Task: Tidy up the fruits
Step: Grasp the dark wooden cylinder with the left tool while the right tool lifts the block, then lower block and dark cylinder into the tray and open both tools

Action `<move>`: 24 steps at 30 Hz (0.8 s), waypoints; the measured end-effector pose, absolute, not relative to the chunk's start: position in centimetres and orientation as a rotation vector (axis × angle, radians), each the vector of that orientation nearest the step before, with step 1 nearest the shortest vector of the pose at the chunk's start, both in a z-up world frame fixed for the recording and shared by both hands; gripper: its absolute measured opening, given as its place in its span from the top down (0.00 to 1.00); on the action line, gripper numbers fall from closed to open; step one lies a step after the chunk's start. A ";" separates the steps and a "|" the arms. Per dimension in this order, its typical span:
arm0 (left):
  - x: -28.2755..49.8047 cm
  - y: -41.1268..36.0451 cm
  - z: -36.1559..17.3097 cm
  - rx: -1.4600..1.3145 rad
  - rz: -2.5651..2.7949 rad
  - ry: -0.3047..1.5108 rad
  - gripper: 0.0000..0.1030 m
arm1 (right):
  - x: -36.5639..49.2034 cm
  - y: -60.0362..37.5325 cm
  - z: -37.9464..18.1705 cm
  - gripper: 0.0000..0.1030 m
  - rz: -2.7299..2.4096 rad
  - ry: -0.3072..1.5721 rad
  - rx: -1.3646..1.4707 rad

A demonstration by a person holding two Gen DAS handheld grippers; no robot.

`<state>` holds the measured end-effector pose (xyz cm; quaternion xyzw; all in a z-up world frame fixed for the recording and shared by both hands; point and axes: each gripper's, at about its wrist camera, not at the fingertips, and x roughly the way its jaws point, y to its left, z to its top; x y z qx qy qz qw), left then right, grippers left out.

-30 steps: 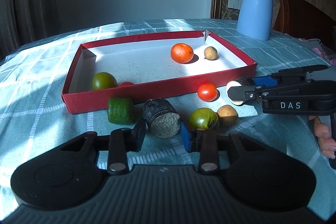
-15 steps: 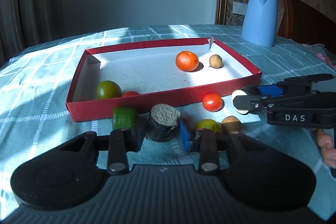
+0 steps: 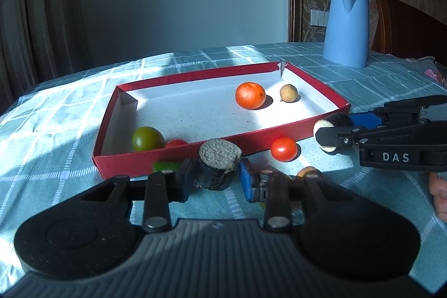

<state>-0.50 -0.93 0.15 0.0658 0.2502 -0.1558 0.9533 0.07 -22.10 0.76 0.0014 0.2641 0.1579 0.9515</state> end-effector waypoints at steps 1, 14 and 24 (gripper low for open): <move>-0.5 -0.9 0.3 0.128 -0.317 0.504 0.69 | 0.1 -22.1 0.8 0.66 0.316 0.532 0.002; 2.7 -0.4 3.4 0.005 -0.323 0.471 0.71 | 2.1 -22.2 2.7 0.66 0.259 0.461 -0.005; 4.7 -0.2 3.2 -0.032 -0.321 0.473 0.73 | 4.1 -22.8 2.7 0.66 0.224 0.477 0.029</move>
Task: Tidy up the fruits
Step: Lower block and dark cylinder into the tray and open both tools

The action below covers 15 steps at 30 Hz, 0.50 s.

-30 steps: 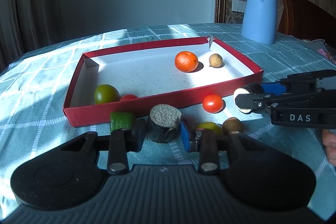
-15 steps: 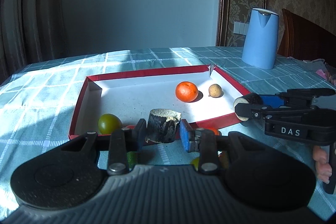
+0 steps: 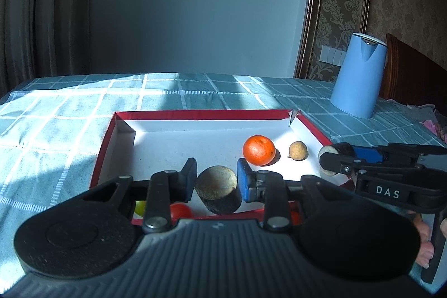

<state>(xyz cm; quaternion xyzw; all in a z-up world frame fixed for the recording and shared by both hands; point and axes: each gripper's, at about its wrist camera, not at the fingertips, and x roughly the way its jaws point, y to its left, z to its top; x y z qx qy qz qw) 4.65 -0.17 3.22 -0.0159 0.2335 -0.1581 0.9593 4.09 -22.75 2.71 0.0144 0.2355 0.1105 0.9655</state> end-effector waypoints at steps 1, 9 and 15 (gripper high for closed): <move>4.8 -0.2 3.2 -0.030 -0.318 0.474 0.74 | 4.1 -22.7 2.7 0.66 0.223 0.476 0.026; 5.6 -1.2 3.0 0.008 -0.309 0.491 0.87 | 4.7 -22.4 2.9 0.66 0.224 0.479 0.019; 6.4 -1.7 2.7 0.033 -0.286 0.501 0.87 | 6.0 -22.1 2.6 0.66 0.222 0.509 0.015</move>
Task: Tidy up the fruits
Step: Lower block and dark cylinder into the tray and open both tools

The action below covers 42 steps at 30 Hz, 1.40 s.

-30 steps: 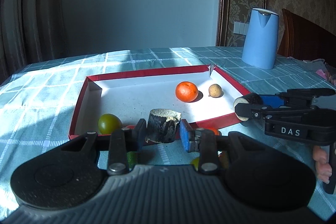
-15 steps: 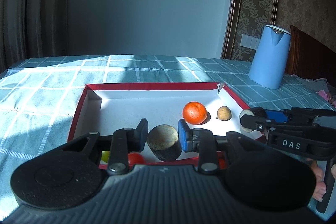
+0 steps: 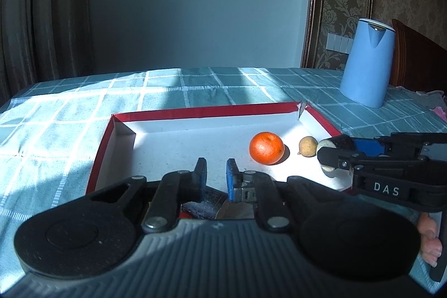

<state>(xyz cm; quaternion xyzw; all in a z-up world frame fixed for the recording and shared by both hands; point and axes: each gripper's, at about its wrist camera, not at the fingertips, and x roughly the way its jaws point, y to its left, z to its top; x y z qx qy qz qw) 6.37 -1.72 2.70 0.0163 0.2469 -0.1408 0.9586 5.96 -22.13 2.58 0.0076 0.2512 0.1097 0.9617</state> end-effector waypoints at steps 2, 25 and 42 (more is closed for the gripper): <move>6.7 -1.9 2.5 0.044 -0.268 0.511 0.87 | 6.3 -22.0 2.4 0.66 0.218 0.520 0.015; 8.3 -0.6 1.4 0.039 -0.124 0.542 0.81 | 9.8 -21.8 0.5 0.66 0.161 0.619 0.024; 8.5 -0.6 1.1 0.048 -0.090 0.535 0.68 | 11.2 -22.7 0.2 0.35 0.128 0.630 0.059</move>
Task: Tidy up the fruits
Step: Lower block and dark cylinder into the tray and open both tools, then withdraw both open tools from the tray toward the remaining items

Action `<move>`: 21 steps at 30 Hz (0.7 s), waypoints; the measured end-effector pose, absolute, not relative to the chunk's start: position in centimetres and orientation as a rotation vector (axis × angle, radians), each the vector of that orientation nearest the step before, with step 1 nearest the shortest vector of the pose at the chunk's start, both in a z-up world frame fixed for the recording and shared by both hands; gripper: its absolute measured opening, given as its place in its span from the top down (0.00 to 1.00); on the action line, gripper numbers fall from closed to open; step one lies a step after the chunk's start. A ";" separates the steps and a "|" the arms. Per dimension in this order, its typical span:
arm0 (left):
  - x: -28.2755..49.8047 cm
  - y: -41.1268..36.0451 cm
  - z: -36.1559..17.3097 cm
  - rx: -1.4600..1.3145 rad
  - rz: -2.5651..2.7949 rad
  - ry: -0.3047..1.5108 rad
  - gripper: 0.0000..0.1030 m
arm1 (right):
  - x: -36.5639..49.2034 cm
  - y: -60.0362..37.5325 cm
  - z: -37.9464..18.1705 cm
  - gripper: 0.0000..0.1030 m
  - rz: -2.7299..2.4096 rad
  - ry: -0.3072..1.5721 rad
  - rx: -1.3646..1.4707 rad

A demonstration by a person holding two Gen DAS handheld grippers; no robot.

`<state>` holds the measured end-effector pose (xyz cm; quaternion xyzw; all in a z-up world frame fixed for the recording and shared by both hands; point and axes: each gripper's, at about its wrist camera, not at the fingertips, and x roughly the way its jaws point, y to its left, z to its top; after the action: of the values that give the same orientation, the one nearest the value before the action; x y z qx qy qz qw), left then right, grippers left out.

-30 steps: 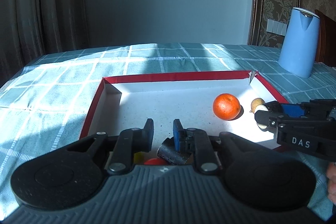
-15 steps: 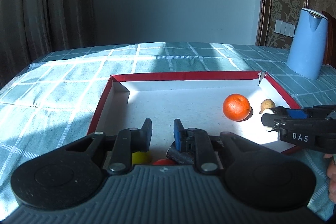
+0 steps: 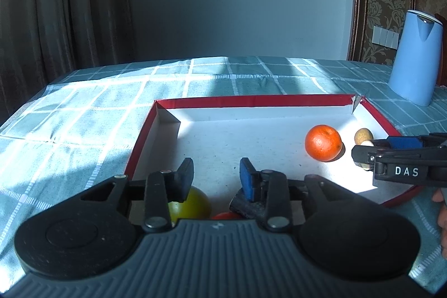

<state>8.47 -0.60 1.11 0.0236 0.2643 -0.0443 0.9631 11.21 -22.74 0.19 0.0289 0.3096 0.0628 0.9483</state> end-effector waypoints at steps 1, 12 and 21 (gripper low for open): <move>8.5 -0.6 1.1 0.048 -0.089 0.535 0.67 | 11.0 -22.7 0.3 0.32 0.119 0.617 0.049; 6.8 0.8 1.5 0.025 -0.069 0.480 0.35 | 8.0 -25.1 1.7 0.30 0.122 0.520 0.140; 3.5 3.7 1.6 -0.028 -0.025 0.429 0.17 | 3.6 -25.3 2.5 0.30 0.264 0.503 0.173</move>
<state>3.47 3.73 1.62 -0.0138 0.2128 -0.0125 0.9769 3.58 -25.28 2.54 0.0851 0.2476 0.1301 0.9563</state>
